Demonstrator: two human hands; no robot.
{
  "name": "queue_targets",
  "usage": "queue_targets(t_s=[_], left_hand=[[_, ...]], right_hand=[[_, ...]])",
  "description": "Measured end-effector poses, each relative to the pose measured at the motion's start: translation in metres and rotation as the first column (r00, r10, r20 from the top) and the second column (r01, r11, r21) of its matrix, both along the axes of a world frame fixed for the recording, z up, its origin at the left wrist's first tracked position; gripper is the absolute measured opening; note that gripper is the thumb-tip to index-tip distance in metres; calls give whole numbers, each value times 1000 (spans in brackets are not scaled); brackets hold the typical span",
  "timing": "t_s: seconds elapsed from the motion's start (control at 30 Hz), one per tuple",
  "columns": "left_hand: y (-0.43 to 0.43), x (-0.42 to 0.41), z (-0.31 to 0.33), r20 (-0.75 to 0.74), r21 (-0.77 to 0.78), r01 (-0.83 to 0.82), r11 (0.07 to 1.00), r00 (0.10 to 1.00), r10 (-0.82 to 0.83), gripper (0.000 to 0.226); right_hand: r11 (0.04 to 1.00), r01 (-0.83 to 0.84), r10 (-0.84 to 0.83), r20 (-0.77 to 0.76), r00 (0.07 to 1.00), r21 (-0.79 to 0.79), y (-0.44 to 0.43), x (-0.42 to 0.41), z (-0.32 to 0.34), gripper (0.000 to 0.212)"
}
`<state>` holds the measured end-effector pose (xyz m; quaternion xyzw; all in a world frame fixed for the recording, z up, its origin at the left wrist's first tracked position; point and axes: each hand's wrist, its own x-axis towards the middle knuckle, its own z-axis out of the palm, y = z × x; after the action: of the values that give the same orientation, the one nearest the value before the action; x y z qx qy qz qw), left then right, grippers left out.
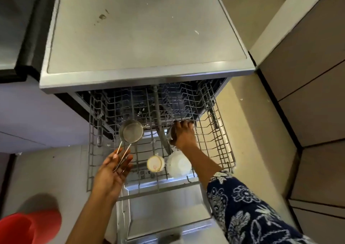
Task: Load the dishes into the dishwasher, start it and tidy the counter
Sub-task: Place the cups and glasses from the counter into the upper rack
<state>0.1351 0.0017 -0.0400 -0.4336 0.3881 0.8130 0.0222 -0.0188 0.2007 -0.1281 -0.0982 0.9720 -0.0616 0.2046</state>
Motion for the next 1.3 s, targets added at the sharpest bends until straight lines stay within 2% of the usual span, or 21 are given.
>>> queue_targets(t_s=[0.17, 0.37, 0.6, 0.77, 1.0, 1.3], left_hand=[[4, 4, -7, 7, -17, -3, 1000, 1000, 3, 25], [7, 7, -10, 28, -34, -3, 999, 1000, 4, 26], [7, 9, -10, 49, -37, -4, 999, 999, 6, 24], [7, 9, -8, 45, -40, -4, 999, 999, 5, 24], [10, 10, -6, 36, -38, -18, 999, 999, 20, 23], [19, 11, -5, 24, -21, -20, 1000, 1000, 20, 23]], right_hand=[[999, -12, 9, 59, 998, 52, -5, 5, -17, 89], [1000, -30, 30, 45, 999, 6, -11, 0, -23, 79], [998, -6, 4, 42, 999, 63, -19, 9, -30, 83], [1000, 15, -17, 102, 995, 23, -19, 9, -28, 89], [992, 90, -75, 172, 982, -84, -8, 8, -23, 87], [995, 74, -60, 195, 979, -66, -3, 9, -19, 97]])
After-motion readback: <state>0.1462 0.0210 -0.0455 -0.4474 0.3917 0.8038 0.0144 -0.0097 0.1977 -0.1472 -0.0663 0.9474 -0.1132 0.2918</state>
